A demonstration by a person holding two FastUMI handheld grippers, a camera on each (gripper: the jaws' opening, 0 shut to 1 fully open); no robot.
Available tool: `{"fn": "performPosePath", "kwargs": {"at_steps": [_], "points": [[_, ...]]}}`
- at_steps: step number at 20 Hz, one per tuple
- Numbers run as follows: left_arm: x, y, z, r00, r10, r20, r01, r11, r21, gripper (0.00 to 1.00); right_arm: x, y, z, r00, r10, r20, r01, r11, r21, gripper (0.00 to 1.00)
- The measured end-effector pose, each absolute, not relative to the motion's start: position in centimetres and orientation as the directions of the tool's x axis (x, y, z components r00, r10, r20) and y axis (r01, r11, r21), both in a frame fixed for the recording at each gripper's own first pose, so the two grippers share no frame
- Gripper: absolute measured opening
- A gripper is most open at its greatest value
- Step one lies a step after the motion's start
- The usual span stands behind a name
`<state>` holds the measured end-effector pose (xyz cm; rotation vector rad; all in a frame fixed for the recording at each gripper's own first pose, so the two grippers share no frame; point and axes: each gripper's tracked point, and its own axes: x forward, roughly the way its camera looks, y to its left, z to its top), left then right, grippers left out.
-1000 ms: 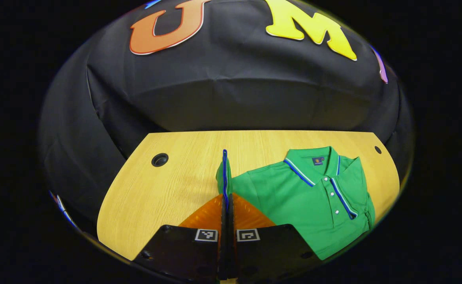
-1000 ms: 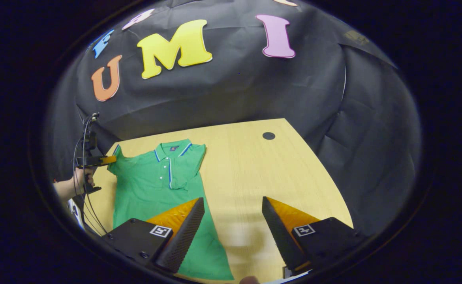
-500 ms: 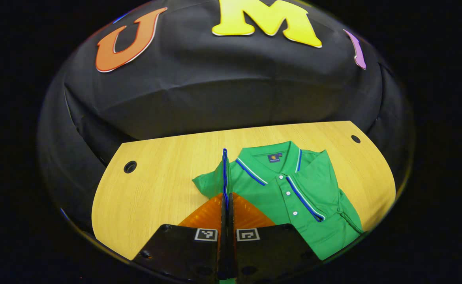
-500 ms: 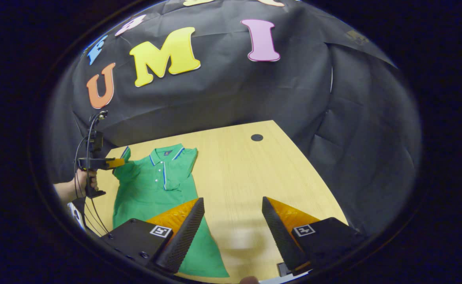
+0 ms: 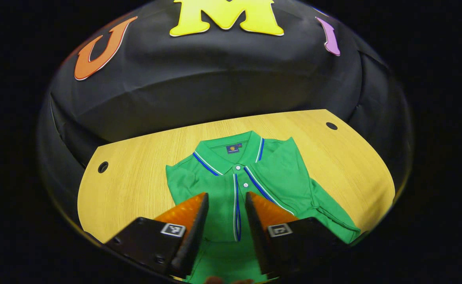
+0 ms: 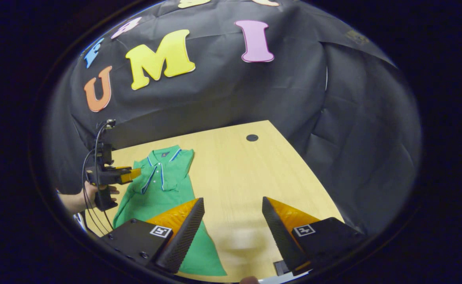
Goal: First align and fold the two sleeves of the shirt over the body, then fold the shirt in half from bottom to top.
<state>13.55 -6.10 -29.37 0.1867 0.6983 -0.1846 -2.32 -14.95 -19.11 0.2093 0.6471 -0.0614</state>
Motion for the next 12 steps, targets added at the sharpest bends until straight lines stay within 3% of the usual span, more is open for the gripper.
{"fn": "performPosePath", "kwargs": {"at_steps": [2,3,5,12], "points": [[12.5,-5.7,-28.7,0.760,-0.094,-0.643,0.220,0.968,0.119,0.89,-2.0,-14.0,-18.8,0.800,0.029,-0.599,0.092,0.981,0.170,0.93],[11.7,-5.2,-28.1,0.766,-0.087,-0.637,0.209,0.971,0.119,0.92,-1.7,-13.4,-18.8,0.801,0.044,-0.597,0.070,0.984,0.166,0.93],[9.8,-4.2,-27.2,0.775,-0.072,-0.628,0.183,0.976,0.114,0.97,-1.4,-12.1,-18.6,0.803,0.071,-0.591,0.022,0.989,0.149,0.93],[-2.6,2.2,-26.7,0.747,-0.025,-0.664,0.154,0.979,0.136,0.97,-2.1,-8.0,-21.5,0.756,0.197,-0.624,-0.182,0.979,0.090,0.94]]}}
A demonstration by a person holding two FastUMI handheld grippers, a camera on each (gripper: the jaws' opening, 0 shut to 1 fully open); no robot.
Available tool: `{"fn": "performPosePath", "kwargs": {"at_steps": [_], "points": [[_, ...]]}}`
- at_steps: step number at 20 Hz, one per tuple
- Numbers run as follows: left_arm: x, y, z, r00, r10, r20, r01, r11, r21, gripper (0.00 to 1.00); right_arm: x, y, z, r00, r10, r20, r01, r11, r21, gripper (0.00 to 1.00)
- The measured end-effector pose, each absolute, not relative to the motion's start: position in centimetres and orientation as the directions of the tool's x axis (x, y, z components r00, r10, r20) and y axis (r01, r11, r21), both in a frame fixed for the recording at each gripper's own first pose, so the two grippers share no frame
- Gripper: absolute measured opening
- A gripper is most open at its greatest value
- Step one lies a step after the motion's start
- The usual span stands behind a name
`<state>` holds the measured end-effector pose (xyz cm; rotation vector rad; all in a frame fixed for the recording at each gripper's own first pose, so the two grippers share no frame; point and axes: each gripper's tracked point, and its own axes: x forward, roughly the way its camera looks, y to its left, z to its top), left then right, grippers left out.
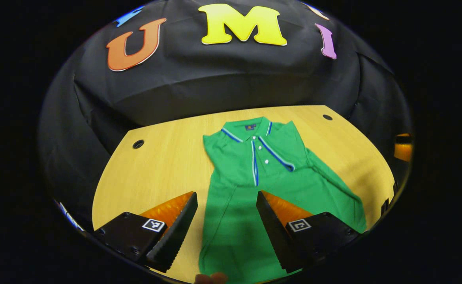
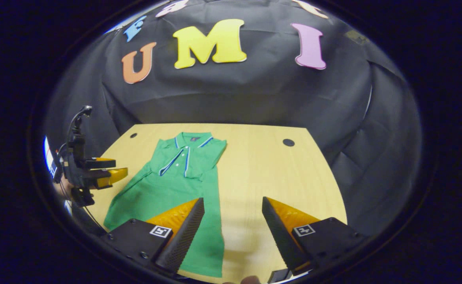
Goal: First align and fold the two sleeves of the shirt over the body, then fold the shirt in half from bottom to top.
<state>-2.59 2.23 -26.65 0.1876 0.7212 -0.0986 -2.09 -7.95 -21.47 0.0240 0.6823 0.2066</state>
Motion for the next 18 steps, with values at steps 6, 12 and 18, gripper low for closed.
{"fn": "performPosePath", "kwargs": {"at_steps": [6,12,18], "points": [[-15.4,5.2,-29.4,0.621,-0.077,-0.780,0.185,0.982,0.050,0.97,-7.8,-7.9,-27.0,0.615,0.251,-0.747,-0.269,0.958,0.101,0.96],[-23.8,6.8,-33.3,0.493,-0.072,-0.867,0.196,0.980,0.030,0.98,-15.9,-7.8,-32.9,0.448,0.227,-0.865,-0.332,0.940,0.075,0.99],[-24.9,6.4,-35.3,0.455,-0.088,-0.886,0.216,0.976,0.013,0.97,-17.9,-6.9,-35.6,0.424,0.195,-0.884,-0.364,0.931,0.030,0.94]]}}
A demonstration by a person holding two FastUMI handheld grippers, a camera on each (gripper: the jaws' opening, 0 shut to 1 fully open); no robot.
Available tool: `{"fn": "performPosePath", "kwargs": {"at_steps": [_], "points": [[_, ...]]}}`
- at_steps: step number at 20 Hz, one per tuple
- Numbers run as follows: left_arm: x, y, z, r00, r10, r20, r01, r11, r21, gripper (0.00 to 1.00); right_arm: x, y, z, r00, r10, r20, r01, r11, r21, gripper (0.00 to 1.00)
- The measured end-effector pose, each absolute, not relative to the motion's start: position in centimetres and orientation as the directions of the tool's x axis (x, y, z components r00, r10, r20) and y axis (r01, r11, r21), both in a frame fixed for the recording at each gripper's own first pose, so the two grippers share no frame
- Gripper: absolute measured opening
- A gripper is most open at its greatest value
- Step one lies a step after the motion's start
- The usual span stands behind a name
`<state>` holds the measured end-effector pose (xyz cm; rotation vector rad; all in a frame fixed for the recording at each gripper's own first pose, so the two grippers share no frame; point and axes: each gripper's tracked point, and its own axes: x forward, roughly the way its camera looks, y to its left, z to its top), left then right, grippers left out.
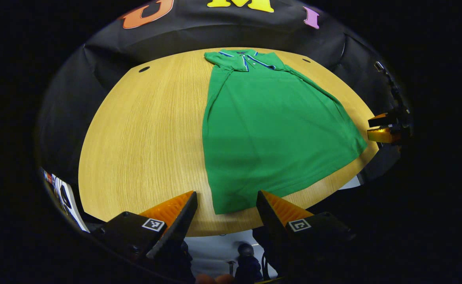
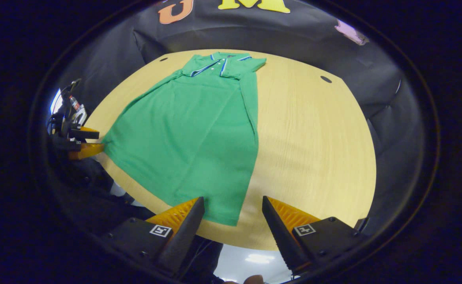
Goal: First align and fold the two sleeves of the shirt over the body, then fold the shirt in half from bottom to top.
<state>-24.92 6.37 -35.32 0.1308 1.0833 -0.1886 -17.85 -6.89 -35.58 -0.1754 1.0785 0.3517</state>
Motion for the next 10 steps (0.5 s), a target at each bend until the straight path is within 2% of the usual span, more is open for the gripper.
{"fn": "performPosePath", "kwargs": {"at_steps": [1,2,4,10], "points": [[-24.9,6.2,-35.7,0.453,-0.090,-0.887,0.210,0.978,0.008,0.97,-17.8,-6.7,-35.9,0.423,0.191,-0.886,-0.365,0.930,0.026,0.96],[-24.9,6.1,-36.0,0.451,-0.090,-0.888,0.203,0.979,0.003,0.97,-17.9,-6.5,-36.2,0.421,0.191,-0.887,-0.371,0.928,0.023,0.94],[-24.9,5.9,-36.4,0.444,-0.089,-0.891,0.185,0.983,-0.006,0.97,-17.8,-6.0,-36.9,0.416,0.187,-0.890,-0.385,0.923,0.014,0.96],[-25.0,5.4,-37.0,0.429,-0.088,-0.899,0.174,0.985,-0.013,0.97,-18.1,-5.7,-38.6,0.389,0.173,-0.905,-0.372,0.928,0.018,0.94]]}}
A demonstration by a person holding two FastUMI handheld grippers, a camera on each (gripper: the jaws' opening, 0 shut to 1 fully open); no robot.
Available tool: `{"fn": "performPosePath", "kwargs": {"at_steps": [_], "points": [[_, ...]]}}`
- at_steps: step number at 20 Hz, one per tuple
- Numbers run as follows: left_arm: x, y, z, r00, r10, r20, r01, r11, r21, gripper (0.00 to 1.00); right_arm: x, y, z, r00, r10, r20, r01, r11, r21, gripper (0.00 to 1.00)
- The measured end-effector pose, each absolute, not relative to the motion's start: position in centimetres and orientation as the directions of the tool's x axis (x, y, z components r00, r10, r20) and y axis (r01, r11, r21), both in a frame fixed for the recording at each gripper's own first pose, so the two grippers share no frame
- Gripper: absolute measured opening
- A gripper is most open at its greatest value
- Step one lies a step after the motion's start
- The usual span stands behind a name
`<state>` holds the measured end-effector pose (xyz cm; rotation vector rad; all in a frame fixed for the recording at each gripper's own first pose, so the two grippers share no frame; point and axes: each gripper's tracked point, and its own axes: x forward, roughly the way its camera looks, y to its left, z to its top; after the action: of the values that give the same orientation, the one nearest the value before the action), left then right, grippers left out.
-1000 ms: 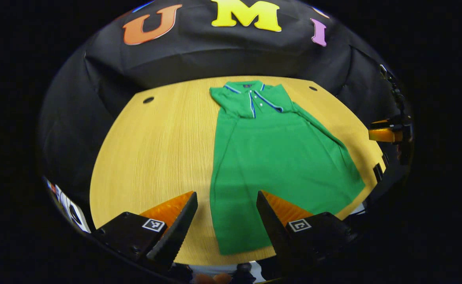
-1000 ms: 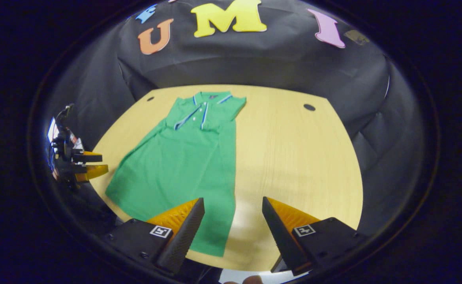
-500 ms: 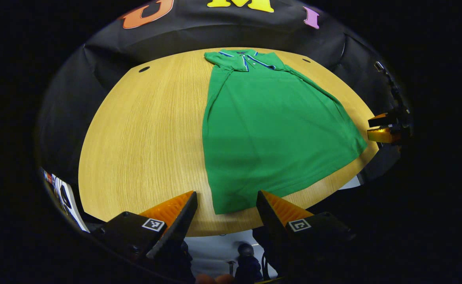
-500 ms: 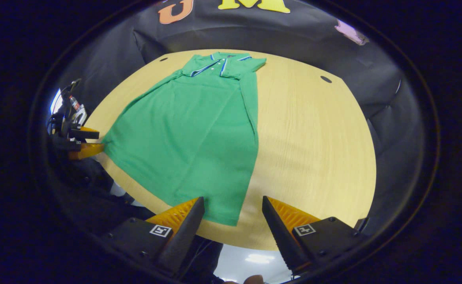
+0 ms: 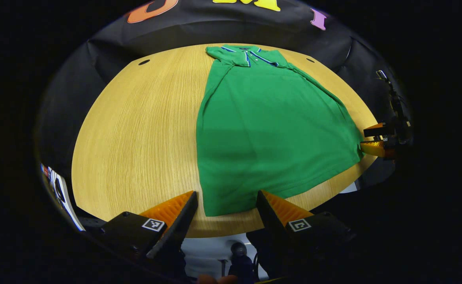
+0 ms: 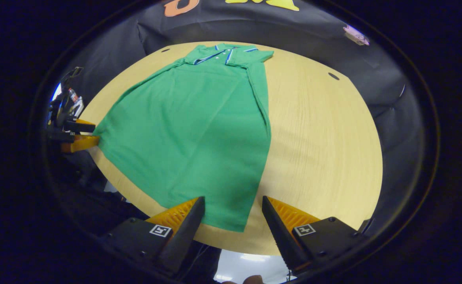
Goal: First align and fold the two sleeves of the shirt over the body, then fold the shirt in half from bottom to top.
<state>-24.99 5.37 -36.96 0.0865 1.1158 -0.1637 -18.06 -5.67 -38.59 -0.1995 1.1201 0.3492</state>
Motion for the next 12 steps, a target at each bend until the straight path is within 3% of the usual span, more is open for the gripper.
{"fn": "performPosePath", "kwargs": {"at_steps": [6,7,8,9,11,12], "points": [[-24.8,5.2,-37.1,0.430,-0.059,-0.901,0.171,0.985,0.018,0.97,-18.0,-5.1,-38.6,0.401,0.181,-0.898,-0.382,0.924,0.016,0.94],[-24.9,4.9,-37.0,0.421,-0.058,-0.905,0.166,0.986,0.014,0.98,-18.0,-4.9,-38.5,0.397,0.184,-0.899,-0.392,0.920,0.016,0.86],[-24.9,4.7,-36.9,0.412,-0.061,-0.909,0.172,0.985,0.012,1.00,-18.0,-4.7,-38.5,0.393,0.191,-0.900,-0.411,0.912,0.014,0.67],[-24.6,4.2,-36.9,0.406,-0.079,-0.910,0.201,0.980,0.005,0.87,-18.0,-4.1,-38.5,0.390,0.201,-0.898,-0.435,0.900,0.013,0.47],[-24.4,3.2,-37.1,0.397,-0.108,-0.911,0.234,0.972,-0.013,0.38,-17.8,-4.0,-38.4,0.381,0.185,-0.906,-0.465,0.885,-0.015,0.08],[-24.2,2.9,-36.8,0.390,-0.125,-0.912,0.245,0.969,-0.029,0.13,-17.9,-4.0,-38.0,0.376,0.188,-0.907,-0.458,0.889,-0.006,0.05]]}}
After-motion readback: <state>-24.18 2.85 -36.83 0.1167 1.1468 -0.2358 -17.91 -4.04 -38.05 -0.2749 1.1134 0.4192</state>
